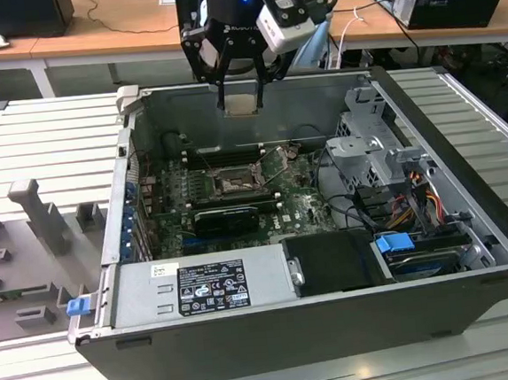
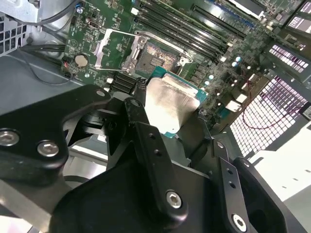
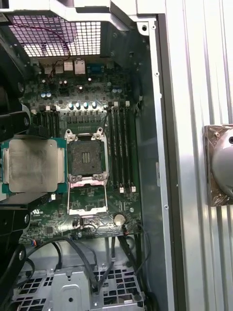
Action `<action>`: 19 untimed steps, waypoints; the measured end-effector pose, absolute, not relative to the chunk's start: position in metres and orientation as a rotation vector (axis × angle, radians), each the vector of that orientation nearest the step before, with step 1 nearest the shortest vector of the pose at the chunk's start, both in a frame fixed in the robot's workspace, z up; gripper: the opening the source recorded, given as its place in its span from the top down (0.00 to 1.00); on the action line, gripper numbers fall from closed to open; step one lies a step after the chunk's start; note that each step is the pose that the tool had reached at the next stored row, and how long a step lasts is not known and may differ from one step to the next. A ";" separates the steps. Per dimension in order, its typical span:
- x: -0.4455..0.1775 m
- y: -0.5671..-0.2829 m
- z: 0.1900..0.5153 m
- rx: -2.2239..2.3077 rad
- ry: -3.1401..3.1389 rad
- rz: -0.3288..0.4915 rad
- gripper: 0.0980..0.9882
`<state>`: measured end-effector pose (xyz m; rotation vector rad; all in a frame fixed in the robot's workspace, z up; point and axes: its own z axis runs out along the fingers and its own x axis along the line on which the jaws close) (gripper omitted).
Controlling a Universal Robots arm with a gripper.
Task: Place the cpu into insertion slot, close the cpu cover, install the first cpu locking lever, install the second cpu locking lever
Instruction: 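Place the cpu into insertion slot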
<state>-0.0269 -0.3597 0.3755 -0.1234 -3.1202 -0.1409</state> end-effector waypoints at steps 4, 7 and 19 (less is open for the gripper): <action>-0.027 -0.360 0.376 -0.142 -3.120 -0.141 0.52; -0.027 -0.360 0.376 -0.158 -3.120 -0.141 0.52; -0.027 -0.360 0.375 -0.243 -3.117 -0.142 0.52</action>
